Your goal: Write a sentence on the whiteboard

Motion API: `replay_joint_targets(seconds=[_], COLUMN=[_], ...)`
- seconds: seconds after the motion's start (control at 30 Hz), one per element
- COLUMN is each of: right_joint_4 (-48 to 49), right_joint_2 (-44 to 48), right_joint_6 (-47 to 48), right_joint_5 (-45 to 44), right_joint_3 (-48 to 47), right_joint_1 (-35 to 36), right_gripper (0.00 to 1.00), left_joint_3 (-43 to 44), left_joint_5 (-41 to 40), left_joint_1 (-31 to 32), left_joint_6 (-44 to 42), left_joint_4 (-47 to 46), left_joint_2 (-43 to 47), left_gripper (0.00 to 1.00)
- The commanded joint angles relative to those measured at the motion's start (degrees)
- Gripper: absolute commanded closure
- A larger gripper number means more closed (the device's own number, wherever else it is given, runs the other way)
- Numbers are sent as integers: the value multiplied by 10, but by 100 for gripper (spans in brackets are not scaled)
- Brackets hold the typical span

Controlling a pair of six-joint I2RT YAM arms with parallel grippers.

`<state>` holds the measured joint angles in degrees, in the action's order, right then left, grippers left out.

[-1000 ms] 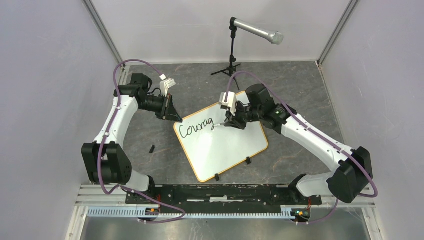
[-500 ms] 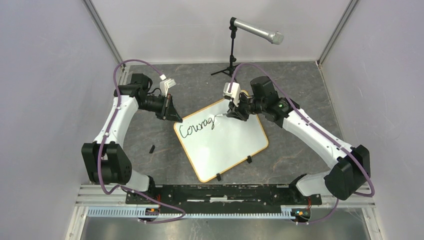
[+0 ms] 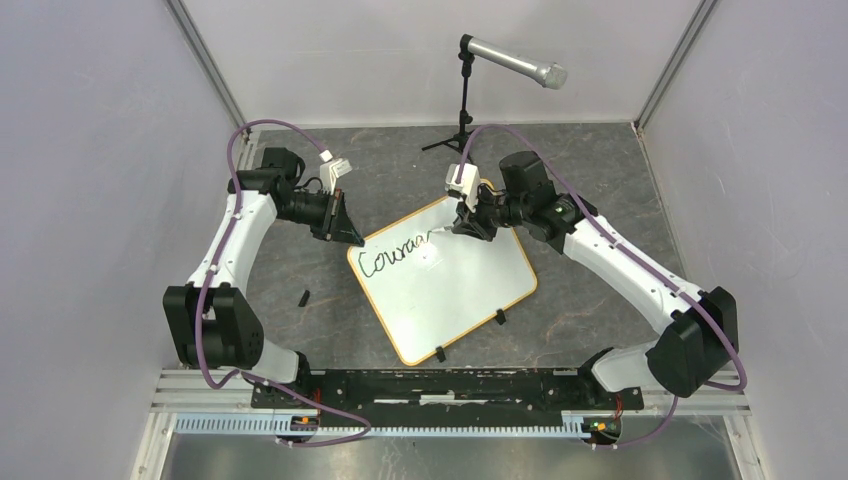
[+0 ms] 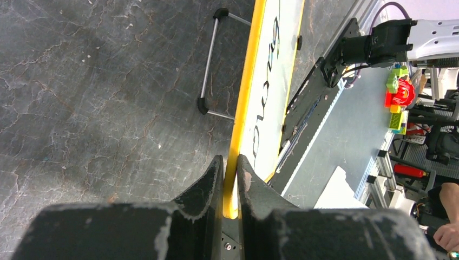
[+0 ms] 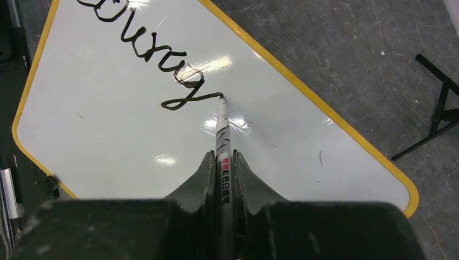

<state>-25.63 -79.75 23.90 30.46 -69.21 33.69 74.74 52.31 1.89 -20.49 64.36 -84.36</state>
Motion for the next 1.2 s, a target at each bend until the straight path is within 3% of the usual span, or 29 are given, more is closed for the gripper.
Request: replay_joint_targets(seconds=[0.0, 1.17], right_joint_4=[10, -7], right_joint_2=[-2, 30], right_joint_6=[0, 18], right_joint_5=[5, -1], right_joint_3=[-18, 31], right_joint_1=[1, 17], right_gripper=[100, 100], left_joint_3=[14, 14], left_joint_5=[-13, -18], left_joint_1=[5, 8], left_joint_6=[-10, -9], left_joint_4=[2, 2], left_joint_2=[3, 4], left_gripper=[98, 98])
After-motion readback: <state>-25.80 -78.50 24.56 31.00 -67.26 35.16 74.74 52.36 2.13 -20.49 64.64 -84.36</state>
